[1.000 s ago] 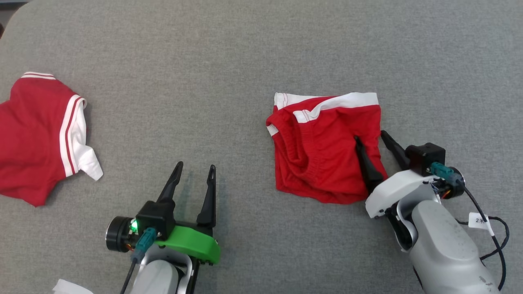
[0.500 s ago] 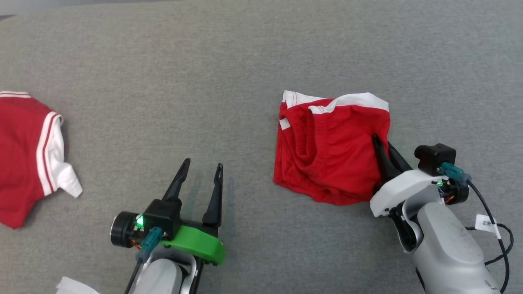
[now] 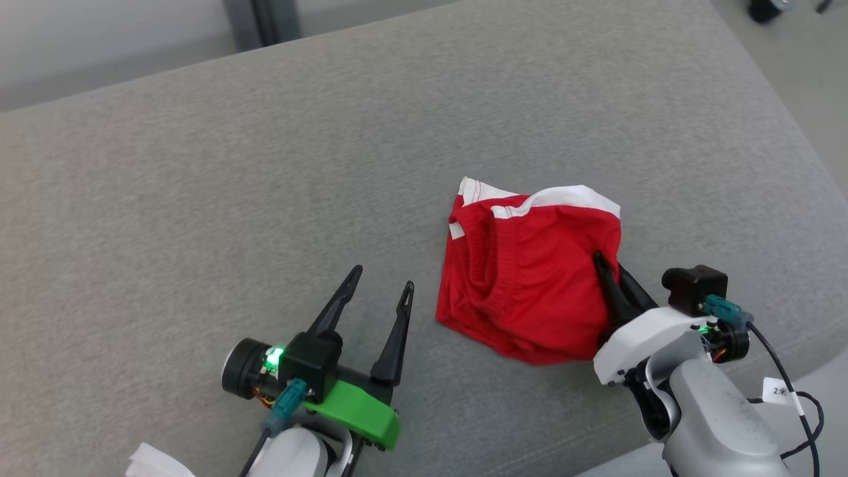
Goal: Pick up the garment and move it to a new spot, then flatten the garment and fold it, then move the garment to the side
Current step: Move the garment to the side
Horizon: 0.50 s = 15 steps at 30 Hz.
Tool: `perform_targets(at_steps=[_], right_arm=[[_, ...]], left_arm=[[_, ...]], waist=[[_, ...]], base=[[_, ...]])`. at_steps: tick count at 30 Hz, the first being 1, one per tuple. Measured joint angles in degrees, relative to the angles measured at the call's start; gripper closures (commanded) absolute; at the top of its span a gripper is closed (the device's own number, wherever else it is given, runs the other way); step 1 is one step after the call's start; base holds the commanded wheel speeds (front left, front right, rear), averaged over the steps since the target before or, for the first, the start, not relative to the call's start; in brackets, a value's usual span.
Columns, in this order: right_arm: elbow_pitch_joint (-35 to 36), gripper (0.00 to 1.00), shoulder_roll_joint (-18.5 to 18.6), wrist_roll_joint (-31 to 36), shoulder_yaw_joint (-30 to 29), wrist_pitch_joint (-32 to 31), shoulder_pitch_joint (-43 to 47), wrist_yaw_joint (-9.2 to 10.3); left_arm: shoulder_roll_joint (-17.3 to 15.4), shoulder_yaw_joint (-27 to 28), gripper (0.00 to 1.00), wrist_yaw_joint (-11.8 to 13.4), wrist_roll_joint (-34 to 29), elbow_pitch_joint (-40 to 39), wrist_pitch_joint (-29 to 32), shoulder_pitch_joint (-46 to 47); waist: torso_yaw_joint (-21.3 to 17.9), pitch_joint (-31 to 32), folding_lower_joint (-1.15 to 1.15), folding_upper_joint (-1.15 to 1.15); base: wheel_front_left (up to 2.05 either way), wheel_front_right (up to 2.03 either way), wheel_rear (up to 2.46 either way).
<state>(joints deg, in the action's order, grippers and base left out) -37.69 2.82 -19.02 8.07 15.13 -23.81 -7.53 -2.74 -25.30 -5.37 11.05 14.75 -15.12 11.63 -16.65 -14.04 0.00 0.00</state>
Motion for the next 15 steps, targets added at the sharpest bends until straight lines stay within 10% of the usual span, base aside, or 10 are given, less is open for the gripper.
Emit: perform_targets(at_steps=[15], right_arm=[[-0.7, 1.0, 0.1, 1.9, 0.1, 0.0, -1.0, 0.0]], left_arm=[[0.1, -0.8, 0.0, -1.3, -2.0, 2.8, 0.0, 1.4]], waist=[[-12.6, -0.9, 0.0, 0.0]], base=[[0.0, 0.0, 0.0]])
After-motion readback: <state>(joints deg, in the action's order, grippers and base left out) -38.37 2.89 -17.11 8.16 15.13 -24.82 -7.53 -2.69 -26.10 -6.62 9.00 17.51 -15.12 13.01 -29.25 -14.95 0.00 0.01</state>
